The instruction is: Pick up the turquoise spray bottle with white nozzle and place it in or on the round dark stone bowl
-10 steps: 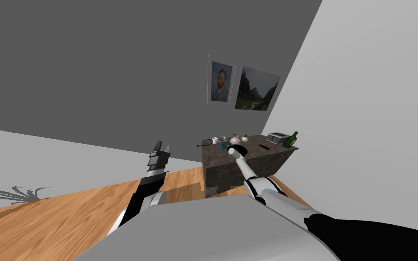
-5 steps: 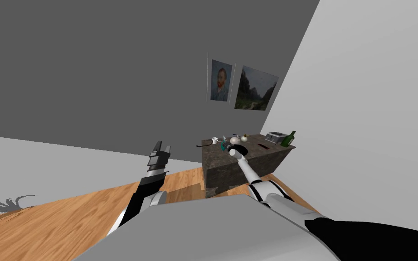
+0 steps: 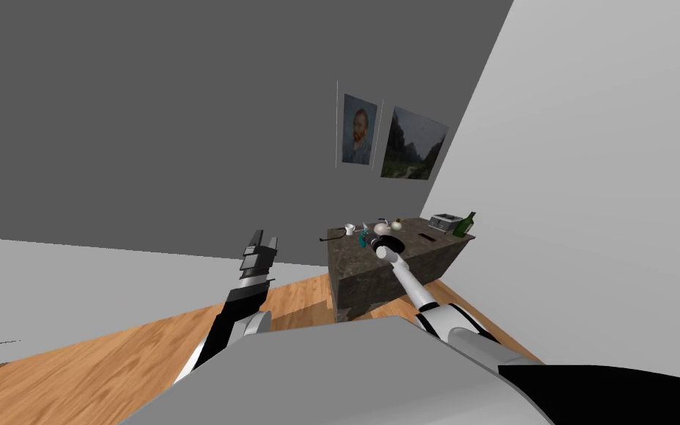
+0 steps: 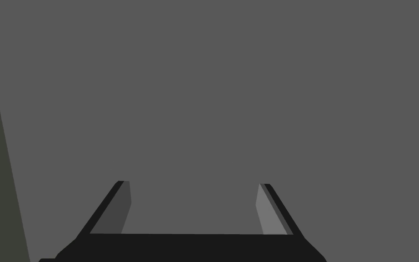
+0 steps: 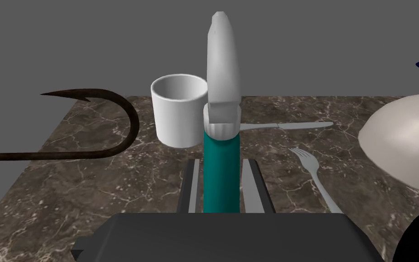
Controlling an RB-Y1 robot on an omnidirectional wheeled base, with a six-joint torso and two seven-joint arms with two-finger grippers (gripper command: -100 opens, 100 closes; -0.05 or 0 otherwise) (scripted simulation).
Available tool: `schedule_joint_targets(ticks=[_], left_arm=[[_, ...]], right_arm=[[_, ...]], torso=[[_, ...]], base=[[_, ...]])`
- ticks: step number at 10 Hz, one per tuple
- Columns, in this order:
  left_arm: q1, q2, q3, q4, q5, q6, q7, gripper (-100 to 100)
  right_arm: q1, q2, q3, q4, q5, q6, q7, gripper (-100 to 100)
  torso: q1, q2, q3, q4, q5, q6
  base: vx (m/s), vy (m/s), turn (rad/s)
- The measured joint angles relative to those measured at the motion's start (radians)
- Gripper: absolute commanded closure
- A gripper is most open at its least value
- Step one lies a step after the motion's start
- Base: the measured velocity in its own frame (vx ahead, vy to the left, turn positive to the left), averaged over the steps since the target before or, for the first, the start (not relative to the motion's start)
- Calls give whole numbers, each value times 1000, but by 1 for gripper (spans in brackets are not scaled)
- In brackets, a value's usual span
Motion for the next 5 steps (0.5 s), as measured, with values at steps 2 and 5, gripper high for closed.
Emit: schedule_joint_targets(ticks=[2,5], left_arm=[[0,0,0,0,0,0,0,0],[0,0,0,0,0,0,0,0]], right_arm=[[29,-23,29,-50,-8,9,-29,100],[92,-68,77,-141,-16,27,-83,100]], torso=[[-1,1,1,1,0,-3],[0,0,-1,-2,-2,-4]], base=[[38,66,-53],[53,70,-92]])
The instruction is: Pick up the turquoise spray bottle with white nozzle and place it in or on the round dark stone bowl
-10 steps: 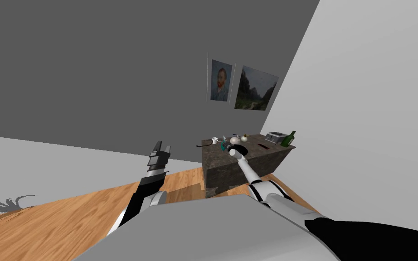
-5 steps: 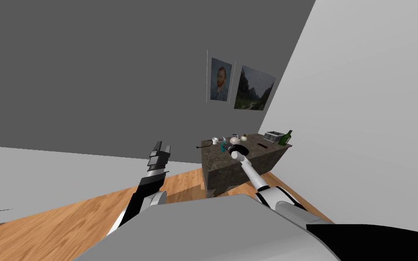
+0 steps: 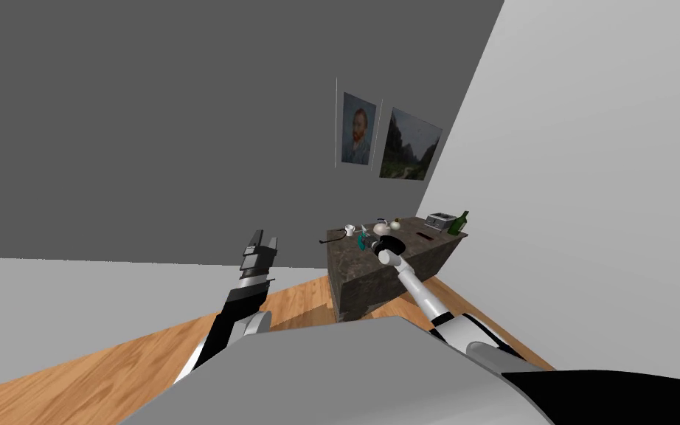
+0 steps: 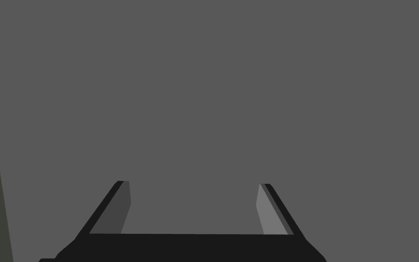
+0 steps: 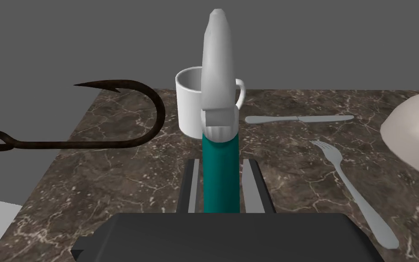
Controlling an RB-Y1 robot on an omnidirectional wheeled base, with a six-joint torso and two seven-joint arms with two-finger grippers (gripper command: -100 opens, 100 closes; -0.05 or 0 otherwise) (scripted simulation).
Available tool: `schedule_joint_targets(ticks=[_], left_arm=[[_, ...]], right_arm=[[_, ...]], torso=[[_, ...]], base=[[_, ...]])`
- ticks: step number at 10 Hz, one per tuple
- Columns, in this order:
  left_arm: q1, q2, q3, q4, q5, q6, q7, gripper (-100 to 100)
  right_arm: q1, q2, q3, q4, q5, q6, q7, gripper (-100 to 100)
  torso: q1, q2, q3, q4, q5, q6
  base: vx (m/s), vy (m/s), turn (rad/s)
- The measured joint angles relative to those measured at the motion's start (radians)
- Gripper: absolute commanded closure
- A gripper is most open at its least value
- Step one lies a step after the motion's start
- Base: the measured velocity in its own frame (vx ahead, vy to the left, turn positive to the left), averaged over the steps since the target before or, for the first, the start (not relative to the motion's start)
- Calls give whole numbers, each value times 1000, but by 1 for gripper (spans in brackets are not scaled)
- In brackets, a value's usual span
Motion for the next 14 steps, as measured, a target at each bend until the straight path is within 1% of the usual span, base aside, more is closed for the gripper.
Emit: schedule_joint_targets(ticks=[1,2,3,4,5,6,7,9,11,12,14], left_arm=[[0,0,0,0,0,0,0,0],[0,0,0,0,0,0,0,0],[0,0,0,0,0,0,0,0],[0,0,0,0,0,0,0,0],[0,0,0,0,0,0,0,0],[0,0,0,0,0,0,0,0],[0,0,0,0,0,0,0,0],[0,0,0,0,0,0,0,0],[0,0,0,0,0,0,0,0],[0,0,0,0,0,0,0,0],[0,0,0,0,0,0,0,0]], right_arm=[[20,-35,37,-22,-24,-5,-19,100],[32,-46,55,-42,-24,-3,-39,100],[55,-48,55,-80,-16,11,-51,100],[58,-48,55,-86,-15,14,-52,0],[57,-48,55,-85,-15,14,-52,100],[56,-60,70,-95,-17,1,-45,100],[61,-60,72,-119,-2,-3,-40,100],[63,-83,102,-155,5,-30,-24,100],[47,-121,135,-177,-8,-62,-11,100],[46,-128,145,-191,-4,-74,-5,100],[59,-136,153,-252,17,-80,10,100]], torso=[[0,0,-1,-3,-2,3],[0,-1,-3,-6,-3,0],[0,0,-3,-7,-4,-1],[-2,0,-3,-7,-4,0],[-4,0,-3,-7,-5,0],[-7,4,-1,-6,-5,0],[-11,10,2,-4,-6,1],[-15,14,5,-3,-6,2],[-13,15,6,-2,-5,1],[-11,15,6,-2,-5,1],[-13,16,7,-1,-4,1]], base=[[65,74,-121],[24,44,4],[2,17,9],[0,5,2],[-75,-47,-5],[-145,-108,2],[-170,-127,-6],[-149,-151,-12],[-171,-105,-3],[-153,-94,4],[-147,-161,18]])
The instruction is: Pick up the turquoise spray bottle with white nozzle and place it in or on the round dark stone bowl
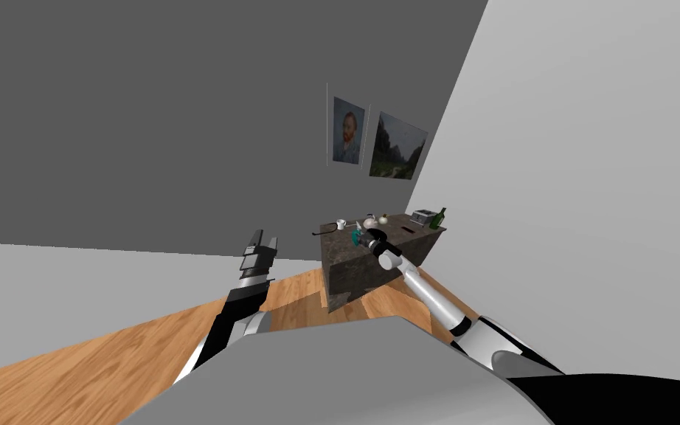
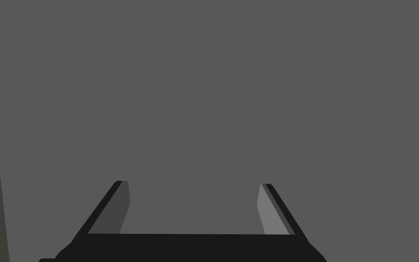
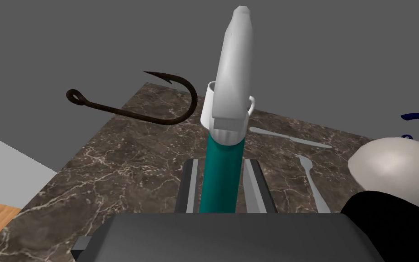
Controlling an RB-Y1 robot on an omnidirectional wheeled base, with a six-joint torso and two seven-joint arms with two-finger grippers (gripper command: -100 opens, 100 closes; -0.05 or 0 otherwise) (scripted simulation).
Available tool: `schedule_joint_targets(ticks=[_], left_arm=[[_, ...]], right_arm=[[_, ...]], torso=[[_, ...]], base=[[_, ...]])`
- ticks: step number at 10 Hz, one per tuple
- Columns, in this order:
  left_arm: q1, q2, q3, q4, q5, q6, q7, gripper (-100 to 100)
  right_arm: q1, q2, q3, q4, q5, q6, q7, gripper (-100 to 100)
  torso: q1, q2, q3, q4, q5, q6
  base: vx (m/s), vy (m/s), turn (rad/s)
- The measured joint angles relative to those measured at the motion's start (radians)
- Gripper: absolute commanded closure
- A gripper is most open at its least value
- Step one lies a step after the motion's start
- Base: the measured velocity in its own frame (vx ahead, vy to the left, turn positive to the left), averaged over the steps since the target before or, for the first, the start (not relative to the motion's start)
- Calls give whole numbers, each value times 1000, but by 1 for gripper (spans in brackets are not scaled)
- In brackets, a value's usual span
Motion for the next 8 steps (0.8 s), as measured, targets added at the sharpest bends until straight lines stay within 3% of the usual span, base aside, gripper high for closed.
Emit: schedule_joint_targets(ticks=[1,3,8], left_arm=[[0,0,0,0,0,0,0,0],[0,0,0,0,0,0,0,0],[1,0,0,0,0,0,0,0]], right_arm=[[-6,-9,14,-12,-2,-11,6,100],[-17,-46,21,-21,-32,-16,-7,100],[-22,-89,-53,-30,-73,84,-96,100]], torso=[[-1,-2,-1,0,0,0],[1,-14,-7,-2,0,1],[0,-27,-16,-7,-1,0]], base=[[-56,-113,6],[78,-115,-38],[147,-103,-52]])
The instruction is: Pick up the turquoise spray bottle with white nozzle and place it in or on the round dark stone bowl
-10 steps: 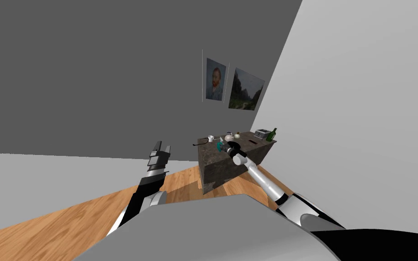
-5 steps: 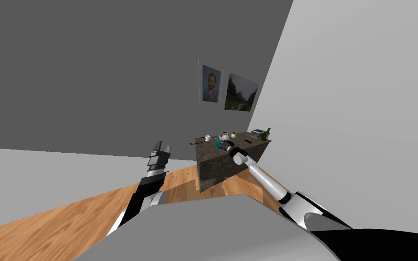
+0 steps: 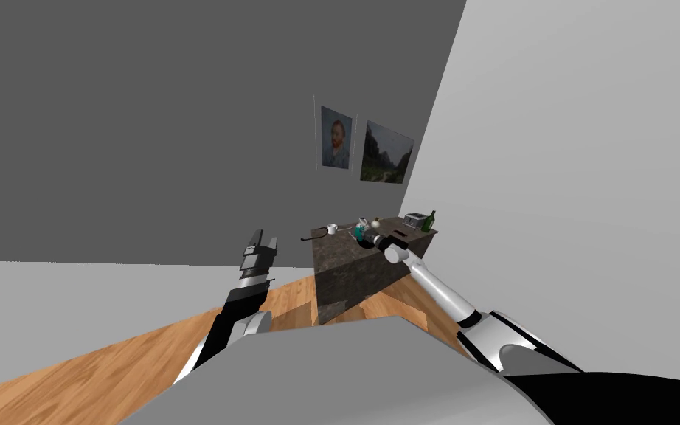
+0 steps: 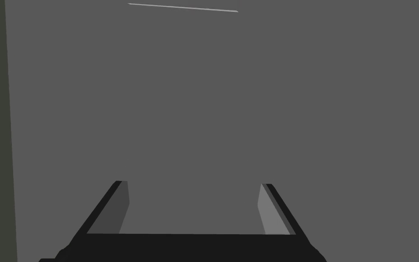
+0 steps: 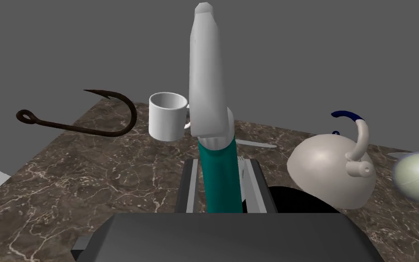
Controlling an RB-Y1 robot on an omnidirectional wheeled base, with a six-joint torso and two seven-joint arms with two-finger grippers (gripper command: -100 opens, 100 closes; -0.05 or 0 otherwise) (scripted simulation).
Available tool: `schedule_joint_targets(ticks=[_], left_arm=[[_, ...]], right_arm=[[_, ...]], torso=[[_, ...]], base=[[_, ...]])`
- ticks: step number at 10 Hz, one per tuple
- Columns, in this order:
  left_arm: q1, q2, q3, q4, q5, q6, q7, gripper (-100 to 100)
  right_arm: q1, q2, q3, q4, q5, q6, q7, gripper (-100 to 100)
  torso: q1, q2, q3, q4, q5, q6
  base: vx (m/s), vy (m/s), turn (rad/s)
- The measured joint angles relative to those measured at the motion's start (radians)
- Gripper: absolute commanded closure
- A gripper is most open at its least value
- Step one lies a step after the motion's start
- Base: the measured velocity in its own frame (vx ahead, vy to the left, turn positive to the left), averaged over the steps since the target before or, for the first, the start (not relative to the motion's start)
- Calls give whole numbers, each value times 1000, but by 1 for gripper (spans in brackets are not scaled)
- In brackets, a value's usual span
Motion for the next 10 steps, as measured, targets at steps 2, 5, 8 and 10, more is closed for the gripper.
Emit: schedule_joint_targets(ticks=[2,5,8,10], left_arm=[[0,0,0,0,0,0,0,0],[0,0,0,0,0,0,0,0],[0,0,0,0,0,0,0,0],[0,0,0,0,0,0,0,0]], right_arm=[[-9,-25,-17,19,-29,31,-35,100],[-8,-42,-50,23,-44,76,-76,100],[-11,-54,-61,31,-58,92,-91,-100],[-11,-54,-61,31,-58,92,-91,-100]], torso=[[-1,-1,-1,0,-1,0],[3,3,1,0,0,0],[7,8,4,0,0,0],[8,10,5,1,0,0]], base=[[141,-99,-43],[105,-47,-42],[21,-9,-3],[0,0,0]])
